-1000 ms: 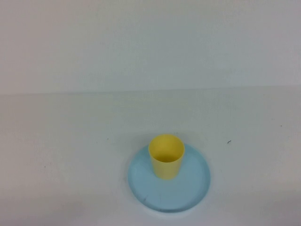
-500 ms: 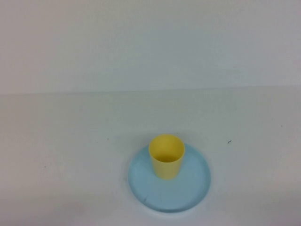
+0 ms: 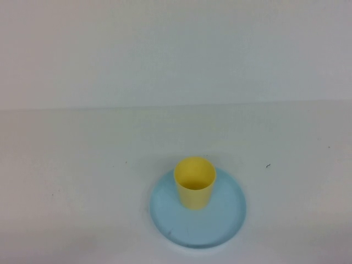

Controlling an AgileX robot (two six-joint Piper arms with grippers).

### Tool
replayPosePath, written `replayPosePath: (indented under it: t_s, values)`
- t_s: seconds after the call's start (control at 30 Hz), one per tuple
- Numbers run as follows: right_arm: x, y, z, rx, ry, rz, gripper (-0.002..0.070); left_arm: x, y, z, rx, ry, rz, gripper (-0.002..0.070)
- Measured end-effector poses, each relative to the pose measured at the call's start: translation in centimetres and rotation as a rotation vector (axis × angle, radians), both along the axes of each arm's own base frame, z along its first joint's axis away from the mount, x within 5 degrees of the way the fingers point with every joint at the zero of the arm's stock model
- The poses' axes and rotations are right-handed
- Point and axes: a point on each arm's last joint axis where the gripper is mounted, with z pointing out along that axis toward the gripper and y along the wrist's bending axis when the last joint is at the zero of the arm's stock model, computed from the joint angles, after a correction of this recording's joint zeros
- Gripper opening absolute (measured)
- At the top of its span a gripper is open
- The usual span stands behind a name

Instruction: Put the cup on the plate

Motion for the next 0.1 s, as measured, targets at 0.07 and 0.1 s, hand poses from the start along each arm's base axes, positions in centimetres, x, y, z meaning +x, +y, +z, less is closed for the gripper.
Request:
replayPosePath:
  t_s: [0.07, 0.1]
  values:
    - [0.00, 0.00, 0.00, 0.000, 0.000, 0.000, 0.0000, 0.00, 0.00, 0.00, 0.000, 0.000, 0.000, 0.0001]
    - [0.00, 0.00, 0.00, 0.000, 0.000, 0.000, 0.0000, 0.00, 0.00, 0.00, 0.000, 0.000, 0.000, 0.0001]
